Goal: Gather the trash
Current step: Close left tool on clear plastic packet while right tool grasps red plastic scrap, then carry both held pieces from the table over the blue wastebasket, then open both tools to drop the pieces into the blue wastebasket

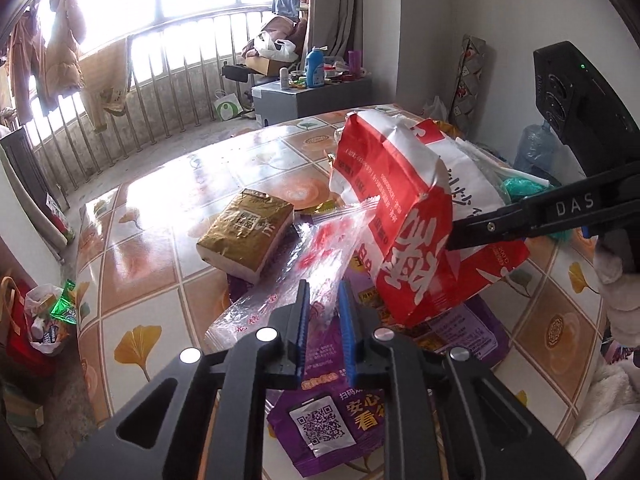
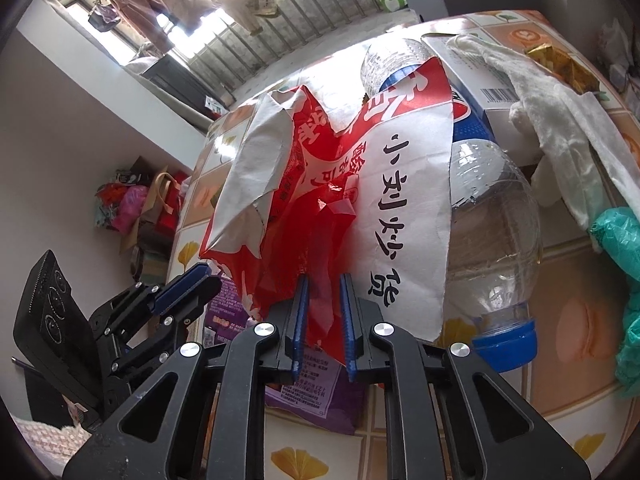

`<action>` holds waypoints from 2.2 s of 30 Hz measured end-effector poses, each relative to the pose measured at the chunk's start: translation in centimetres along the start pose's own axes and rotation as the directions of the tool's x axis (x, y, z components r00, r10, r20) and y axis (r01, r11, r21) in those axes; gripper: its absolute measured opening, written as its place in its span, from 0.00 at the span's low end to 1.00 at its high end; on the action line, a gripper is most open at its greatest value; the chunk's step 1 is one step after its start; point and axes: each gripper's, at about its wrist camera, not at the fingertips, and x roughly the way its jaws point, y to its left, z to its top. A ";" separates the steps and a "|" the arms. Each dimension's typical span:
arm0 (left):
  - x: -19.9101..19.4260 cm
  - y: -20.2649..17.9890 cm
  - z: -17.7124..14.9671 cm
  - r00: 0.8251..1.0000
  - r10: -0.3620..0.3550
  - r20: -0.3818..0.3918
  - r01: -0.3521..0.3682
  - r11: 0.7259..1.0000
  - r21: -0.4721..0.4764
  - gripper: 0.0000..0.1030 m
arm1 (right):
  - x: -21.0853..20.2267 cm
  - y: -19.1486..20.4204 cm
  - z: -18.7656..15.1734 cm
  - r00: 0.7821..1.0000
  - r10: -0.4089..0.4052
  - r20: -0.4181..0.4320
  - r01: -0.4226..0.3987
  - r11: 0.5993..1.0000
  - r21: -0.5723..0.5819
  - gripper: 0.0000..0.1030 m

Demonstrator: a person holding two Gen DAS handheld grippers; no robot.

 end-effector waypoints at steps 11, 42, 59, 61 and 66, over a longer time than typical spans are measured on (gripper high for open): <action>-3.4 1.2 1.7 0.997 0.015 0.078 -0.010 0.997 -0.075 0.00 | -2.7 0.0 -0.2 0.995 0.066 0.074 -0.065 0.998 -0.023 0.01; 3.9 -29.4 27.7 0.747 -0.655 -0.115 0.665 0.741 0.096 0.00 | -25.2 -25.5 -5.2 0.721 -0.464 0.514 0.167 0.837 0.521 0.01; 28.6 -59.9 23.5 0.701 -0.538 -0.469 0.671 0.720 0.176 0.41 | -19.1 -53.9 -9.9 0.734 -0.663 0.144 0.206 0.420 0.884 0.32; 29.1 -59.8 22.6 0.688 -0.540 -0.485 0.676 0.719 0.159 0.42 | -18.4 -55.2 -11.8 0.747 -0.657 0.100 0.202 0.367 0.908 0.36; 27.1 -58.0 23.6 0.701 -0.557 -0.444 0.686 0.697 0.209 0.46 | -18.7 -54.0 -13.7 0.736 -0.670 0.098 0.194 0.348 0.917 0.36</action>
